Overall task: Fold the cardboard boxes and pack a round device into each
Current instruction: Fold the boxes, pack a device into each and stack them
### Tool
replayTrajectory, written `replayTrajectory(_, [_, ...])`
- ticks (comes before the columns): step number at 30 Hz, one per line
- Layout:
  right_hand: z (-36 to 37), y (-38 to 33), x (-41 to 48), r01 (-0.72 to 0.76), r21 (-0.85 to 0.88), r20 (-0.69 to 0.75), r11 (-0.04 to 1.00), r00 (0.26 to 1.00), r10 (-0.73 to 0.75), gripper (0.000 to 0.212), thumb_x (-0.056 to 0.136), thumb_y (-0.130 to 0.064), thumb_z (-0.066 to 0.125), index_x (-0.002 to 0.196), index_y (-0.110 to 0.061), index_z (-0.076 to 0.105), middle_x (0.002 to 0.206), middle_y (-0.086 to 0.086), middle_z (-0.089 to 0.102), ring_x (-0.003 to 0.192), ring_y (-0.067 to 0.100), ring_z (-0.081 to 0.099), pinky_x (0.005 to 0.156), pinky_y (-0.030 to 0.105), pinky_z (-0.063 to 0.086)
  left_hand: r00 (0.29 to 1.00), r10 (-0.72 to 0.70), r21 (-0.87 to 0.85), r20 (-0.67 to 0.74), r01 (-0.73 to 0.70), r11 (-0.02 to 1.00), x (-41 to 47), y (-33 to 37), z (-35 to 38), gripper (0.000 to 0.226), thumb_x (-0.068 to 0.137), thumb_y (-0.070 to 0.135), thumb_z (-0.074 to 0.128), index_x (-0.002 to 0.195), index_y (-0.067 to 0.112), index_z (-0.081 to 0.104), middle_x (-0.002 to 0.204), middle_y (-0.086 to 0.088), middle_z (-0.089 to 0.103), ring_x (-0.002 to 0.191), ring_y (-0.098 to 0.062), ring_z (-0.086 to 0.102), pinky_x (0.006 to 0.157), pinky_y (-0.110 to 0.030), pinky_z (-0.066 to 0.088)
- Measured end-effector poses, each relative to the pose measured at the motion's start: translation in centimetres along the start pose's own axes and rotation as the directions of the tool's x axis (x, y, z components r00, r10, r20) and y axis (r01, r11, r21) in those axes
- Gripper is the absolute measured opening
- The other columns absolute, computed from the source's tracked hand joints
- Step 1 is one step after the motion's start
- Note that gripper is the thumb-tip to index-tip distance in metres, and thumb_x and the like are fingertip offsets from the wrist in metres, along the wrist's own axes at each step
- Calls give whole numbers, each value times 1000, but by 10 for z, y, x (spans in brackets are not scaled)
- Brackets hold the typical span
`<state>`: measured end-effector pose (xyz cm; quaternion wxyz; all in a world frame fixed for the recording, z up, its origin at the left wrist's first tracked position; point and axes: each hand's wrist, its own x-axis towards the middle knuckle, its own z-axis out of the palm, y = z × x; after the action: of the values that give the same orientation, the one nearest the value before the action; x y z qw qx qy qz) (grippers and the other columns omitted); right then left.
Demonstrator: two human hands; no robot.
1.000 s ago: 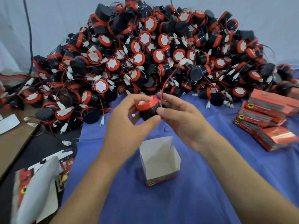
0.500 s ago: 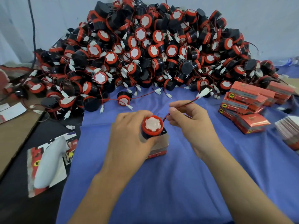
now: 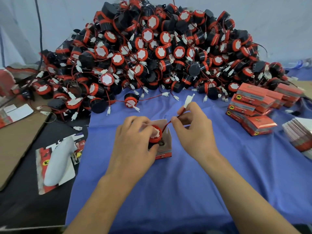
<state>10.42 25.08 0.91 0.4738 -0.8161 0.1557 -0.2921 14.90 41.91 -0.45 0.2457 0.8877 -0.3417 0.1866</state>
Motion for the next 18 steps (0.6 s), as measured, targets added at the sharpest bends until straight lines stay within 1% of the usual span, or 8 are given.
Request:
replayTrajectory(2, [0, 3, -1, 26, -95, 47, 995, 999, -22, 21, 93, -17, 68, 85, -29, 52, 73, -18, 70, 75, 4, 67, 64, 12, 48, 1000, -3, 29, 21, 2, 1000, -6, -2, 4, 32, 67, 19, 92, 96, 18, 78, 126, -5, 60, 119, -31, 48, 91, -44, 46])
replayTrajectory(4, [-1, 6, -3, 59, -164, 76, 985, 996, -47, 21, 94, -19, 68, 85, -30, 52, 70, -15, 69, 75, 4, 66, 69, 22, 54, 1000, -19, 39, 22, 18, 999, -12, -3, 9, 34, 70, 23, 93, 101, 20, 80, 133, -9, 57, 124, -32, 42, 97, -45, 44])
replayTrajectory(6, [-2, 9, -4, 84, -210, 81, 974, 994, -69, 20, 95, -19, 67, 87, -29, 52, 72, -17, 68, 75, 4, 66, 72, 30, 56, 999, -36, 45, -14, 36, 998, -16, -4, 14, 34, 71, 22, 93, 103, 21, 81, 134, -12, 57, 124, -34, 39, 98, -47, 43])
replayTrajectory(8, [-3, 11, -5, 88, -223, 80, 971, 994, -72, 18, 95, -18, 67, 89, -28, 53, 74, -17, 68, 76, 4, 66, 73, 34, 56, 998, -42, 43, -54, 45, 998, -18, -5, 18, 33, 71, 21, 93, 101, 22, 81, 130, -9, 60, 119, -32, 40, 95, -42, 39])
replayTrajectory(11, [-4, 11, -5, 92, -222, 91, 971, 993, -73, 16, 94, -20, 68, 89, -28, 55, 75, -18, 69, 78, 4, 67, 75, 35, 58, 995, -54, 44, -80, 58, 997, -18, -4, 23, 30, 70, 23, 93, 98, 23, 80, 111, 5, 68, 109, -33, 47, 84, -34, 30])
replayTrajectory(14, [-4, 12, -5, 103, -260, 130, 960, 989, -71, 15, 93, -20, 68, 88, -29, 57, 76, -19, 69, 80, 4, 66, 75, 33, 57, 996, -26, 72, -87, 32, 997, -19, -3, 26, 11, 82, 24, 86, 90, 23, 78, 93, 14, 71, 109, -36, 56, 81, -34, 27])
replayTrajectory(16, [-3, 14, -4, 96, -295, 166, 951, 985, -48, 12, 92, -18, 69, 89, -27, 61, 79, -17, 69, 82, 4, 66, 77, 32, 56, 998, 1, 105, -70, 6, 994, -23, -2, 29, 3, 89, 25, 80, 91, 25, 78, 93, 14, 71, 114, -36, 55, 83, -38, 30])
replayTrajectory(18, [-2, 15, -3, 92, -302, 173, 949, 984, -40, 9, 92, -17, 70, 88, -23, 65, 81, -14, 69, 82, 5, 65, 77, 28, 54, 999, 15, 136, -45, -9, 991, -26, 0, 32, 7, 90, 26, 77, 97, 27, 77, 96, 14, 70, 117, -33, 52, 86, -40, 34])
